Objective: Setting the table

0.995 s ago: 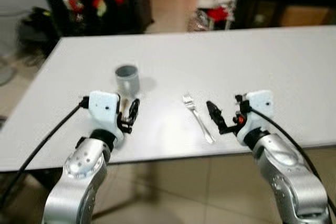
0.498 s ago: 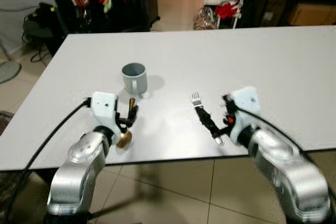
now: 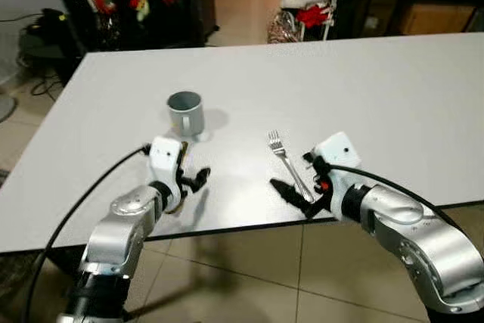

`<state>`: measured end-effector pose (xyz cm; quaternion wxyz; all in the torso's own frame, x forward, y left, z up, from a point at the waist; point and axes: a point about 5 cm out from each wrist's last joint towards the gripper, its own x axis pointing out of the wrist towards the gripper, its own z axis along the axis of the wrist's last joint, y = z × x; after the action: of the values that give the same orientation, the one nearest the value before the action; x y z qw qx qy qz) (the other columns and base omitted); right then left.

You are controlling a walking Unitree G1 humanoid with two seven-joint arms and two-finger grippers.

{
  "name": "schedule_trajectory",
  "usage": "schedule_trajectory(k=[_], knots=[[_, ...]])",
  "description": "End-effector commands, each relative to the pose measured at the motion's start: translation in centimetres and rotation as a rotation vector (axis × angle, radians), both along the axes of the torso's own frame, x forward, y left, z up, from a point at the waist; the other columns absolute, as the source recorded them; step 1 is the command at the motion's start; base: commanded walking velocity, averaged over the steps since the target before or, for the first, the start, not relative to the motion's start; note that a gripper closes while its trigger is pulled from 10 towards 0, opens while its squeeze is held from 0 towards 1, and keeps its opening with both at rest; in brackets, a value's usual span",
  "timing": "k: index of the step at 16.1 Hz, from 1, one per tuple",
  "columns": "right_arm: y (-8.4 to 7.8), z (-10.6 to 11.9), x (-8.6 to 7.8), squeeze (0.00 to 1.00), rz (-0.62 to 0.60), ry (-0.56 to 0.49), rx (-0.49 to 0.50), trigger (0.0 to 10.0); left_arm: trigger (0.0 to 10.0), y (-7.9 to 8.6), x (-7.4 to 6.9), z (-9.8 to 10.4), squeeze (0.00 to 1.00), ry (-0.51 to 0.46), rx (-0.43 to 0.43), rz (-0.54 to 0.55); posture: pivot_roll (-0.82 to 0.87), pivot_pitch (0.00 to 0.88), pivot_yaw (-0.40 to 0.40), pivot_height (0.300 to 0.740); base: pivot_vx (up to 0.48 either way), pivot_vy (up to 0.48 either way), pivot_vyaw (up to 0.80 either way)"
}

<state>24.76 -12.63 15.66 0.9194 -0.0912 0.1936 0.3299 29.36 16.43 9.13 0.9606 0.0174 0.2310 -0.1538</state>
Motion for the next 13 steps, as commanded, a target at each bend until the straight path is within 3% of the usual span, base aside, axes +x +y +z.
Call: schedule_trajectory(k=[1, 2, 3, 4, 5, 6, 7, 9, 11, 12, 13], knots=[[0.5, 0.1, -0.3, 0.00, 0.040, 0.016, 0.004, 10.0, 10.0, 0.6, 0.3, -0.3, 0.00, 0.026, 0.031, 0.017, -0.07, 0.000, 0.048, 0.740, 0.000, 0.000, 0.00], [0.7, 0.1, -0.4, 0.00, 0.060, 0.027, -0.001, 10.0, 10.0, 1.3, 0.5, -0.8, 0.00, 0.059, 0.058, 0.057, -0.06, 0.000, 0.049, 0.740, 0.000, 0.000, 0.00], [0.9, 0.2, -0.5, 0.00, 0.082, 0.038, 0.003, 10.0, 8.2, 1.8, 0.8, -0.8, 0.00, 0.055, 0.054, 0.100, -0.06, 0.000, 0.052, 0.740, 0.000, 0.000, 0.00], [1.1, 0.1, -0.6, 0.00, 0.100, 0.046, 0.005, 10.0, 5.2, 2.0, 0.9, -0.7, 0.00, 0.048, 0.047, 0.118, -0.06, 0.000, 0.053, 0.740, 0.000, 0.000, 0.00], [1.2, 0.0, -1.0, 0.00, 0.135, 0.069, 0.004, 10.0, 3.5, 2.2, 0.9, -0.5, 0.00, 0.037, 0.049, 0.134, -0.06, 0.000, 0.055, 0.740, 0.000, 0.000, 0.00], [1.3, -0.2, -1.4, 0.00, 0.176, 0.096, 0.000, 10.0, 3.3, 2.3, 1.0, -0.2, 0.00, 0.009, 0.052, 0.138, -0.06, 0.000, 0.056, 0.740, 0.000, 0.000, 0.00], [1.3, -0.3, -1.6, 0.00, 0.187, 0.105, -0.001, 10.0, 4.3, 2.0, 1.2, 0.2, 0.00, -0.018, 0.034, 0.124, -0.06, 0.000, 0.056, 0.740, 0.000, 0.000, 0.00], [1.4, -0.4, -1.8, 0.00, 0.191, 0.115, -0.002, 10.0, 10.0, 1.8, 1.2, 0.3, 0.00, -0.019, 0.030, 0.113, -0.06, 0.000, 0.056, 0.740, 0.000, 0.000, 0.00], [1.4, -0.4, -1.8, 0.00, 0.192, 0.118, -0.002, 10.0, 9.6, 1.9, 1.3, -0.3, 0.00, 0.013, 0.057, 0.125, -0.07, 0.000, 0.059, 0.740, 0.000, 0.000, 0.00], [1.5, -0.4, -1.9, 0.00, 0.197, 0.127, -0.005, 10.0, 4.5, 1.7, 1.4, -0.7, 0.00, 0.032, 0.040, 0.123, -0.07, 0.000, 0.065, 0.740, 0.000, 0.000, 0.00], [1.4, -0.4, -1.9, 0.00, 0.199, 0.131, -0.006, 10.0, 2.7, 1.7, 1.3, -0.9, 0.00, 0.042, 0.034, 0.122, -0.08, 0.000, 0.067, 0.740, 0.000, 0.000, 0.00]])
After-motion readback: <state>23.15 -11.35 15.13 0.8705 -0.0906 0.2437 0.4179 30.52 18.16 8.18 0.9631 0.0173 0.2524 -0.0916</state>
